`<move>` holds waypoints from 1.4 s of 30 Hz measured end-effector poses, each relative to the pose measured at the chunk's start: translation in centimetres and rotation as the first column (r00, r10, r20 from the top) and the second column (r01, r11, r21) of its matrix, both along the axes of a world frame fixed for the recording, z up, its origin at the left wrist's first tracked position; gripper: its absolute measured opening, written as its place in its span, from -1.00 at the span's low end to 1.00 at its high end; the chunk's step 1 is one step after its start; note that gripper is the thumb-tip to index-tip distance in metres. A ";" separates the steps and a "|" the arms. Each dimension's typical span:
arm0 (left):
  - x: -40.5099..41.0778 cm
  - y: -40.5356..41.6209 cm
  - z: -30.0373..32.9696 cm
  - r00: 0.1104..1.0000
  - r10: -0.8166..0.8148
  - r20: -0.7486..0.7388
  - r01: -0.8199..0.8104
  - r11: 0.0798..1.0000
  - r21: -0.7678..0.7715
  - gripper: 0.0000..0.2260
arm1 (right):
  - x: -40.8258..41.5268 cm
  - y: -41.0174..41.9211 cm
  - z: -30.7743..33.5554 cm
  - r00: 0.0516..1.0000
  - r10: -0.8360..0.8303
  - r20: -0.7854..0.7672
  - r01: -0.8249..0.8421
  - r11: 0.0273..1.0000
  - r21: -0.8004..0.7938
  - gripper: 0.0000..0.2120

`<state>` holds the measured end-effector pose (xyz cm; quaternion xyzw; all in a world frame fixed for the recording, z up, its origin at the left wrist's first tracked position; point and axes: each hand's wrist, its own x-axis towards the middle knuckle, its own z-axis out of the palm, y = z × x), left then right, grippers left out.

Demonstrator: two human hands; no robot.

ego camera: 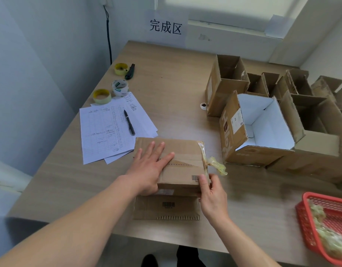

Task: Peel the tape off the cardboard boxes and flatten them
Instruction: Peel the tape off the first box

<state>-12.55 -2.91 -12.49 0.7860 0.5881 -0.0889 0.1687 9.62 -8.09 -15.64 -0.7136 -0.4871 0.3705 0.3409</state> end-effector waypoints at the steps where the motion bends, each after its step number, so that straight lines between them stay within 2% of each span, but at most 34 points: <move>1: 0.0 0.0 0.0 1.000 -0.002 0.002 0.002 1.000 -0.001 0.03 | 0.0 -0.2 -0.1 1.000 -0.011 -0.006 0.011 0.999 0.031 -0.57; 5: 0.0 -0.1 0.1 1.000 -0.003 0.005 0.003 1.000 -0.005 0.03 | 0.2 -0.5 -0.6 0.998 -0.044 -0.043 0.047 0.995 0.084 -0.54; 9: -0.1 0.0 0.1 1.000 -0.004 0.014 0.005 1.000 -0.009 0.03 | 0.0 -0.6 -0.5 0.990 -0.064 -0.129 0.070 0.997 0.043 -0.72; 11: -0.1 0.1 0.1 1.000 -0.002 0.015 0.003 1.000 -0.008 0.03 | 0.0 -1.0 -0.8 0.962 -0.145 -0.233 0.144 0.989 -0.022 -0.69; 14: -0.1 0.2 -0.1 1.000 -0.003 0.015 0.003 1.000 0.001 0.03 | 0.1 -2.0 -0.8 0.832 -0.397 -0.389 0.341 0.917 -0.207 -0.75; 16: -0.1 0.2 -0.2 1.000 -0.002 0.010 0.002 1.000 0.004 0.03 | -0.1 -2.7 -0.7 0.789 -0.457 -0.411 0.355 0.885 -0.302 -0.84; 18: -0.1 0.2 -0.4 1.000 -0.003 0.008 0.003 1.000 0.009 0.03 | -0.4 -3.1 -0.6 0.803 -0.429 -0.415 0.303 0.892 -0.335 -0.93; 21: -0.1 0.1 -0.3 1.000 -0.002 0.007 0.002 1.000 0.009 0.04 | -0.8 -2.6 -0.4 0.862 -0.363 -0.354 0.284 0.924 -0.256 -0.91; 24: -0.1 0.1 -0.3 1.000 -0.001 0.003 0.001 1.000 0.010 0.05 | -0.9 -1.9 -0.1 0.907 -0.326 -0.268 0.290 0.943 -0.166 -0.81; 31: -0.1 0.2 -0.3 1.000 0.003 0.005 -0.003 1.000 0.009 0.05 | -1.2 -1.7 0.2 0.946 -0.276 -0.169 0.265 0.961 -0.085 -0.79; 33: 0.0 0.2 -0.4 1.000 0.001 0.006 -0.001 1.000 0.007 0.05 | -0.4 -1.7 0.6 0.975 -0.219 -0.046 0.219 0.976 -0.007 -0.83; 36: -0.1 0.2 -0.3 1.000 0.004 0.008 -0.005 1.000 0.006 0.05 | 2.4 -1.0 1.7 0.971 -0.092 0.221 0.058 0.986 0.157 -0.75; 37: -0.1 0.2 -0.4 1.000 0.005 0.009 -0.005 1.000 0.007 0.05 | 3.4 -0.6 2.1 0.968 -0.068 0.242 0.025 0.984 0.179 -0.75; 38: -0.2 0.2 -0.4 1.000 0.005 0.011 -0.006 1.000 0.008 0.05 | 4.3 0.0 2.4 0.974 -0.057 0.219 0.014 0.981 0.193 -0.77; 39: -0.1 0.2 -0.5 1.000 0.005 0.012 -0.005 1.000 0.007 0.05 | 5.0 0.7 2.8 0.993 -0.070 0.097 0.052 0.983 0.178 -0.78; 40: -0.1 0.2 -0.6 1.000 0.004 0.011 -0.004 1.000 0.007 0.06 | 5.3 1.4 3.1 0.992 -0.092 -0.090 0.104 0.985 0.138 -0.81; 42: -0.1 0.2 -0.7 1.000 0.005 0.005 -0.005 1.000 0.011 0.05 | 4.9 2.6 3.7 0.890 -0.171 -0.421 0.194 0.981 0.010 -0.84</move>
